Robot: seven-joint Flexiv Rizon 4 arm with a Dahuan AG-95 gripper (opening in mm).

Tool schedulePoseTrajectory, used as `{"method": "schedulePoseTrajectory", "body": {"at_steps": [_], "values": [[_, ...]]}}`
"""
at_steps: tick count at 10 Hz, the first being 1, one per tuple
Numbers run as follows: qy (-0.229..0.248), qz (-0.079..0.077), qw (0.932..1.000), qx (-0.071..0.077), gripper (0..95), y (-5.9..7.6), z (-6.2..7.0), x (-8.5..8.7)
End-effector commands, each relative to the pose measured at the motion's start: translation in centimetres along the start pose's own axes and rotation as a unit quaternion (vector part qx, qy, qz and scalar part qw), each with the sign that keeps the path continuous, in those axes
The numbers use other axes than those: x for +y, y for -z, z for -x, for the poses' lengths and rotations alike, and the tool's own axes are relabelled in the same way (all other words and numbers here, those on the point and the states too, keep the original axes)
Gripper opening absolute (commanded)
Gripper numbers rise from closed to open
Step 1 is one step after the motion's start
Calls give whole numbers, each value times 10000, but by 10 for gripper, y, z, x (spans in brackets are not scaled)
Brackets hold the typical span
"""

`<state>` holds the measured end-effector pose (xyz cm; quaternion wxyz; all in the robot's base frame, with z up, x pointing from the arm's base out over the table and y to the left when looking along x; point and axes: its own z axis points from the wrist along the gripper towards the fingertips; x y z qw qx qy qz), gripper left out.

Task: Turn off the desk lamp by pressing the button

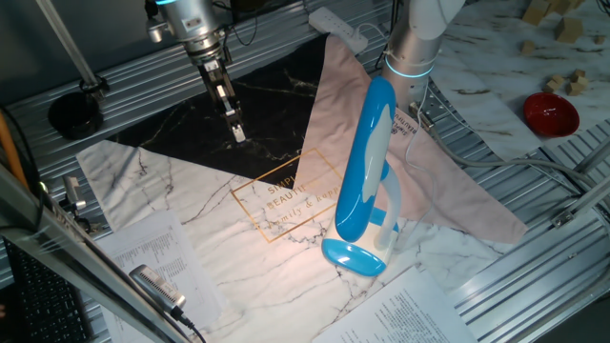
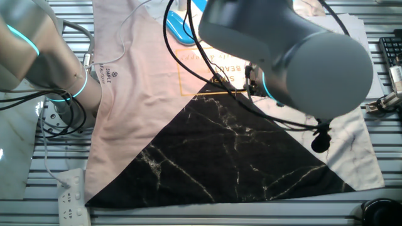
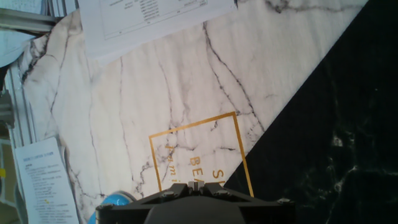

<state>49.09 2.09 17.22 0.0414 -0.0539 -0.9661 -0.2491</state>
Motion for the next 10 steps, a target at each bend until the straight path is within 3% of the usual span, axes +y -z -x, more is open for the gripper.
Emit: {"method": "schedulePoseTrajectory", "body": {"at_steps": [1, 2, 3, 5, 6, 7, 10], "values": [[596, 37, 9982, 52, 0, -1, 1, -1], [697, 242, 9972, 89, 0, -1, 1, -1], [787, 330, 9962, 167, 0, -1, 1, -1], [951, 335, 9941, 404, 0, -1, 1, -1], [1069, 414, 9918, 571, 0, -1, 1, -1], [1192, 439, 9898, 649, 0, -1, 1, -1], [1154, 419, 9902, 667, 0, -1, 0, 9]]}}
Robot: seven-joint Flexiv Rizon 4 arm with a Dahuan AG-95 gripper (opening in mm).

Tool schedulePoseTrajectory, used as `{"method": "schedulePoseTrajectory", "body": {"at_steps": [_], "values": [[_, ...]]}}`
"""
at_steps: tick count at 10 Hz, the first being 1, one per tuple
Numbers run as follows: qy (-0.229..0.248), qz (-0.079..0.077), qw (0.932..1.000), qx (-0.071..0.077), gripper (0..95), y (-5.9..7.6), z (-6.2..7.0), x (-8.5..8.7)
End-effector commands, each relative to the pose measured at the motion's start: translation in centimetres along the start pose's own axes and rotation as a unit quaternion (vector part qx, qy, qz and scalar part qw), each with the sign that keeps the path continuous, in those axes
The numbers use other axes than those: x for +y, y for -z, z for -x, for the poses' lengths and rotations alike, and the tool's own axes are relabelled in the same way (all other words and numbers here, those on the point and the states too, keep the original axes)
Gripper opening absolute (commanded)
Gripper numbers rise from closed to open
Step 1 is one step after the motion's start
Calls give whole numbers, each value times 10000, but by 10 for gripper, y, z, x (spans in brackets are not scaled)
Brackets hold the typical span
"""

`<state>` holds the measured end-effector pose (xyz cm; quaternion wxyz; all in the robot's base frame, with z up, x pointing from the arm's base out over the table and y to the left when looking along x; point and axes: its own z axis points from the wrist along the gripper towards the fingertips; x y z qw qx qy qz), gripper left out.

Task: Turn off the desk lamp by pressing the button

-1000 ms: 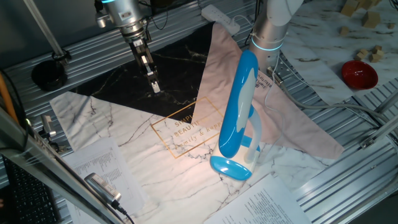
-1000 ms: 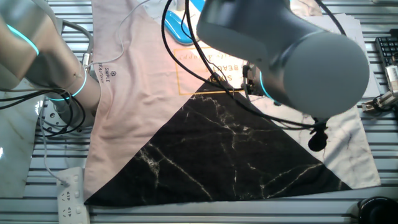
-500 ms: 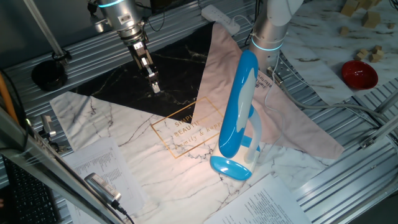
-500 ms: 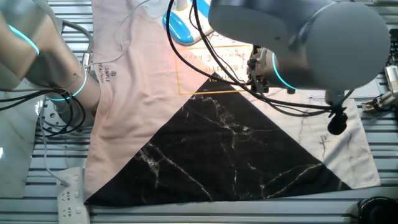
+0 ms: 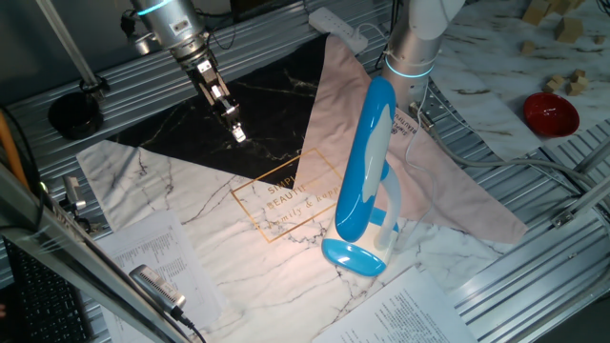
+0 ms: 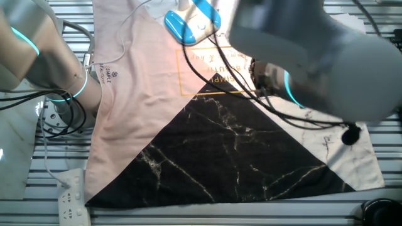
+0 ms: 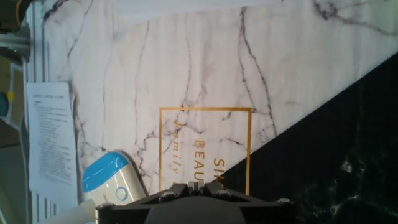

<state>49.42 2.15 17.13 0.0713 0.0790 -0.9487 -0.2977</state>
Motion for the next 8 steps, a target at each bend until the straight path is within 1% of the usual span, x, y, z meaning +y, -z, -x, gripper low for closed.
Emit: {"method": "schedulePoseTrajectory", "body": {"at_steps": [1, 2, 3, 4, 5, 6, 7, 8], "values": [[-133, -28, 9999, 16, 0, -3, 0, 16], [-333, -75, 9994, 15, 0, -8, 1, 34], [-446, -165, 9989, 10, 0, -14, 0, 46], [-515, -257, 9983, 2, 0, -20, 0, 54], [-626, -320, 9975, -46, 0, -30, 0, 64], [-689, -351, 9970, -75, 0, -36, 0, 69], [-770, -425, 9960, -155, 0, -49, 0, 78], [-790, -498, 9954, -228, 0, -58, 2, 82]]}}
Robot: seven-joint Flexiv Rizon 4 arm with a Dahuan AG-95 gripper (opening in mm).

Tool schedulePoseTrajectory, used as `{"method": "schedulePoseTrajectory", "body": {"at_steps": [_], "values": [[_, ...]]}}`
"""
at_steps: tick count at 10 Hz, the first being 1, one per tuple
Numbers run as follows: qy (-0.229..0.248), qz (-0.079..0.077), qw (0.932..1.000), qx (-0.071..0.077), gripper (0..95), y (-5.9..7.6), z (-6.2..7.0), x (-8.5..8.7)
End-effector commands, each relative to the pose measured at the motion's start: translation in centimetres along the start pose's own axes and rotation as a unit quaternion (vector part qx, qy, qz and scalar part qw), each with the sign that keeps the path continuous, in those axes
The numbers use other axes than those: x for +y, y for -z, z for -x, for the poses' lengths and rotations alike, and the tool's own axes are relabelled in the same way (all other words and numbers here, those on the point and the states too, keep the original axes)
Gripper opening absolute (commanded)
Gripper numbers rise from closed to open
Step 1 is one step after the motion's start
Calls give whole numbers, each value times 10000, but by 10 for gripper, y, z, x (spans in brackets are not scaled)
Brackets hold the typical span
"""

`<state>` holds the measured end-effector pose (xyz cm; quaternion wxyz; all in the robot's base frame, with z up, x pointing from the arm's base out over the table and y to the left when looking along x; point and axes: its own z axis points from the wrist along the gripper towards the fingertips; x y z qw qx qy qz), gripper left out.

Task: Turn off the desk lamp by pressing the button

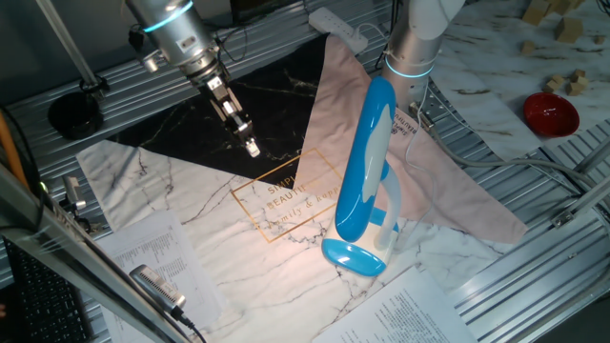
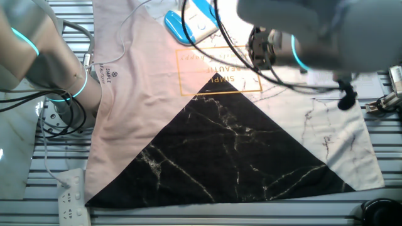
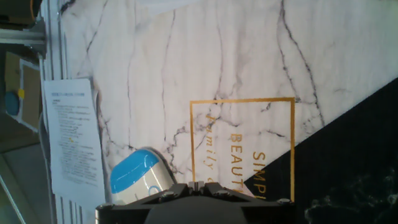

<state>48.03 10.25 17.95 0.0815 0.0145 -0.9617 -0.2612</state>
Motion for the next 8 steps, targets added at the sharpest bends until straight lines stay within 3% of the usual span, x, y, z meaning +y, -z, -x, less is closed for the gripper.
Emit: {"method": "schedulePoseTrajectory", "body": {"at_steps": [1, 3, 4, 5, 7, 8], "values": [[-125, -250, 9993, -244, 0, -24, 0, 15], [-163, -567, 9977, -320, 0, -34, 4, 21], [-240, -457, 9981, -345, 0, -36, 5, 22], [-373, -209, 9982, -414, 0, -43, 6, 27], [-570, -29, 9970, -527, 0, -54, 9, 38], [-677, 257, 9961, -506, 0, -60, 10, 44]]}}
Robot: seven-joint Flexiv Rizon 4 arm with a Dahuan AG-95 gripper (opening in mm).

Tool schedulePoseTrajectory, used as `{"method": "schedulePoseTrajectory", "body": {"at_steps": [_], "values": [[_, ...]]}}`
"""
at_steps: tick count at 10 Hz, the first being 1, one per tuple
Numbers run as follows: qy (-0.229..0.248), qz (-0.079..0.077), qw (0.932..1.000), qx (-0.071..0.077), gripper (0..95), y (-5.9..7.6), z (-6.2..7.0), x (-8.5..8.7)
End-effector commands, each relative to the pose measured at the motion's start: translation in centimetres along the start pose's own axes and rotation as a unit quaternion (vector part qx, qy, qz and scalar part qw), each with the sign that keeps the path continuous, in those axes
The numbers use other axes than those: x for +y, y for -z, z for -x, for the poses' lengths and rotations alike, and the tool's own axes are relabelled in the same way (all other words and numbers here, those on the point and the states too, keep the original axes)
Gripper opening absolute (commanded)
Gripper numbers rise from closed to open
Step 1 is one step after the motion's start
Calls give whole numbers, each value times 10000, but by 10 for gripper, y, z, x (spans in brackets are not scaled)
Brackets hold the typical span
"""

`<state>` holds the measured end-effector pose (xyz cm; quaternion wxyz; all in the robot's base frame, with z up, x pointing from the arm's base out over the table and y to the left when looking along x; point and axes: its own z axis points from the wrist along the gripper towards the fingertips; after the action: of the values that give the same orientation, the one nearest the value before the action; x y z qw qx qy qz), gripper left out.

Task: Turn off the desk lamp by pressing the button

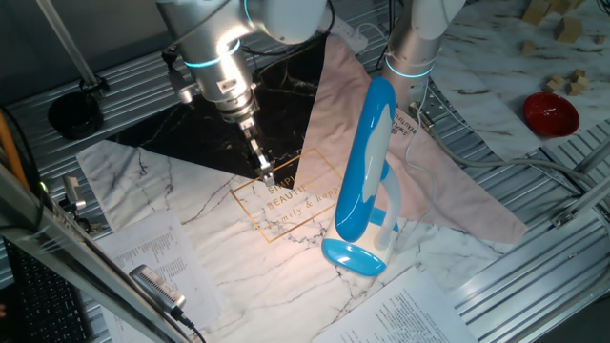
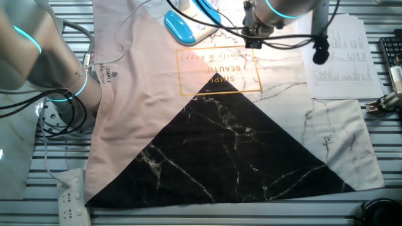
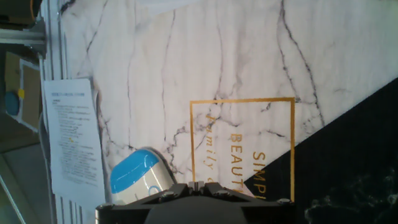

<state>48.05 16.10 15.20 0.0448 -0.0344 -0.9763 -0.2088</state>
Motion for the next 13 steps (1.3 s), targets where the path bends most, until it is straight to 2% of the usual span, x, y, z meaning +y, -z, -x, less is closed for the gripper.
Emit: {"method": "schedulePoseTrajectory", "body": {"at_steps": [1, 2, 3, 5, 7, 9, 10, 11, 12, 13], "values": [[-379, 1020, 9940, 70, 0, -9, 1, 11], [-406, 1207, 9918, 100, 0, -11, 2, 13], [-428, 1220, 9915, 111, 0, -11, 2, 14], [-445, 1105, 9927, 187, 0, -11, 2, 14], [-458, 1073, 9931, 156, 0, -11, 2, 14], [-468, 971, 9941, 121, 0, -11, 2, 14], [-382, 827, 9958, 63, 0, -11, 2, 14], [-337, 464, 9983, -37, 0, -11, 2, 14], [-320, 291, 9991, -52, 0, -11, 2, 14], [-291, 255, 9992, -60, 0, -11, 2, 14]]}}
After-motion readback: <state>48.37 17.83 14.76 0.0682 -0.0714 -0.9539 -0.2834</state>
